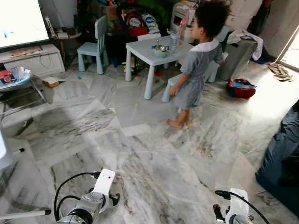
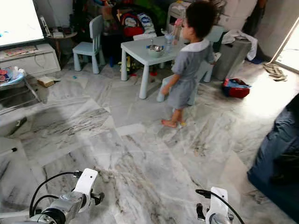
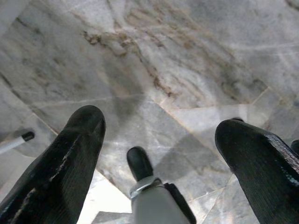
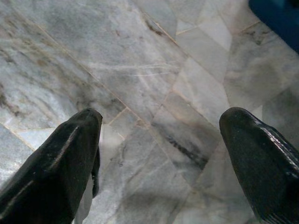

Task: Hang keys on a hook

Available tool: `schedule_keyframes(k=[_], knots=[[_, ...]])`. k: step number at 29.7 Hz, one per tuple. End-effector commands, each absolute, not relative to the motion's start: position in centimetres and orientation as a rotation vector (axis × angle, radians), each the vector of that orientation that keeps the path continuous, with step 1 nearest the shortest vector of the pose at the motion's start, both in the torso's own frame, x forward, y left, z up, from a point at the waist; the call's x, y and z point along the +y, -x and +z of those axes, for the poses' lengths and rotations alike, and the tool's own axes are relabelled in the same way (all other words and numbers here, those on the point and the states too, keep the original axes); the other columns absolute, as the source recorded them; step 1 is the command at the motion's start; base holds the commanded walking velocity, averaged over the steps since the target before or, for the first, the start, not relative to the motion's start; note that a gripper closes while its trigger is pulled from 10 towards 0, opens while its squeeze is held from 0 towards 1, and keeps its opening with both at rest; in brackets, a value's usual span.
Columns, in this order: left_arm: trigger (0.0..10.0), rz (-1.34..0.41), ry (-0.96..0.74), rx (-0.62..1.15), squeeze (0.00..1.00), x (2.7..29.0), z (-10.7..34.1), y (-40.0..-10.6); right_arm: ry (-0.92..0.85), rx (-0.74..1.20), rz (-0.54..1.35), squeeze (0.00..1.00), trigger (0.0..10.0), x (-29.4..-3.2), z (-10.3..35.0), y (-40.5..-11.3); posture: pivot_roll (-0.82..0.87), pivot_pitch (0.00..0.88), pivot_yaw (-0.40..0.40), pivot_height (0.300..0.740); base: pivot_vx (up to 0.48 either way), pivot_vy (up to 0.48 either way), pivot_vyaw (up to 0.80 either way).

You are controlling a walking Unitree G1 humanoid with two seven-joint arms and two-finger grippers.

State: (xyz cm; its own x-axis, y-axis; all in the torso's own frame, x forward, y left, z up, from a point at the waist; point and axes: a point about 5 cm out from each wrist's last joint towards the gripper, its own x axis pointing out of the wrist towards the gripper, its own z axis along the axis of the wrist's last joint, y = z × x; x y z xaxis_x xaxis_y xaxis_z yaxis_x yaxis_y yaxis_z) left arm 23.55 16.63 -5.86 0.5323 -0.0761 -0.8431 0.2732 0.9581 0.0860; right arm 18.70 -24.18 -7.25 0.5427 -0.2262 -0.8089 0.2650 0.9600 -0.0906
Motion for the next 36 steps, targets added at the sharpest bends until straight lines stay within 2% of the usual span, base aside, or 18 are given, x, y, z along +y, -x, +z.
schedule_keyframes(k=[1, 5, 10, 12, 15, 23, 25, 27, 31, 32, 34, 35, 36], knots=[[10.0, -0.231, -0.254, 0.975, 0.00, 16.4, -5.5, -24.1, -0.053, 0.941, -0.311, 0.00, 10.0, -24.5, -6.9, -19.2, 0.03, 0.000, -0.092, 0.740, 0.000, 0.000, 0.00], [10.0, -0.249, -0.377, 0.949, 0.00, 17.1, -5.1, -24.6, -0.148, 0.918, -0.356, 0.00, 10.0, -23.7, -7.0, -19.4, 0.03, 0.000, -0.004, 0.740, 0.000, 0.000, 0.00], [10.0, -0.229, -0.469, 0.932, 0.00, 17.7, -4.6, -25.3, -0.109, 0.908, -0.324, 0.00, 10.0, -23.3, -6.7, -20.3, 0.03, 0.000, 0.012, 0.740, 0.000, 0.000, 0.64], [10.0, -0.197, -0.444, 0.934, 0.00, 17.8, -4.6, -25.3, -0.101, 0.902, -0.304, 0.00, 10.0, -23.2, -6.6, -20.5, 0.03, 0.000, 0.005, 0.740, 0.000, 0.000, 0.79], [10.0, -0.180, -0.299, 0.933, 0.00, 17.6, -4.6, -25.3, -0.097, 0.889, -0.277, 0.00, 10.0, -23.0, -6.3, -21.0, 0.03, 0.000, 0.006, 0.740, 0.000, 0.000, 0.51], [10.0, -0.173, -0.279, 0.932, 0.00, 17.5, -4.6, -25.3, -0.103, 0.877, -0.287, 0.00, 10.0, -23.0, -6.3, -21.1, 0.02, 0.000, 0.009, 0.740, 0.000, 0.000, 0.00], [10.0, -0.136, -0.165, 0.900, 0.00, 17.1, -4.7, -25.1, -0.048, 0.835, -0.286, 0.00, 10.0, -23.6, -6.0, -21.1, 0.04, 0.000, -0.035, 0.740, 0.000, 0.000, 0.00], [10.0, -0.092, -0.082, 0.841, 0.00, 16.8, -4.7, -25.1, -0.013, 0.645, -0.318, 0.00, 10.0, -24.3, -1.9, -26.5, 0.06, 0.000, -0.050, 0.740, 0.000, 0.000, 0.00], [10.0, -0.099, -0.074, 0.782, 0.00, 16.6, -4.4, -25.4, -0.014, 0.520, -0.298, 0.00, 10.0, -23.9, 0.8, -29.4, 0.06, 0.000, -0.054, 0.740, 0.000, 0.000, 0.00], [10.0, -0.095, -0.063, 0.762, 0.00, 16.6, -4.4, -25.4, 0.022, 0.459, -0.268, 0.00, 10.0, -23.7, 2.4, -31.0, 0.05, 0.000, -0.051, 0.740, 0.000, 0.000, 0.00], [10.0, -0.091, -0.047, 0.757, 0.00, 16.6, -4.3, -25.4, 0.017, 0.441, -0.261, 0.00, 10.0, -23.5, 2.8, -31.4, 0.05, 0.000, -0.050, 0.740, 0.000, 0.000, 0.00], [10.0, -0.109, -0.057, 0.634, 0.00, 16.1, 0.6, -31.2, 0.026, 0.436, -0.251, 0.00, 10.0, -23.4, 3.1, -31.7, 0.04, 0.000, -0.047, 0.740, 0.000, 0.000, 0.00], [10.0, -0.115, -0.060, 0.603, 0.00, 15.9, 2.2, -32.7, 0.028, 0.438, -0.243, 0.00, 10.0, -23.3, 3.1, -31.7, 0.04, 0.000, -0.045, 0.740, 0.000, 0.000, 0.00]])
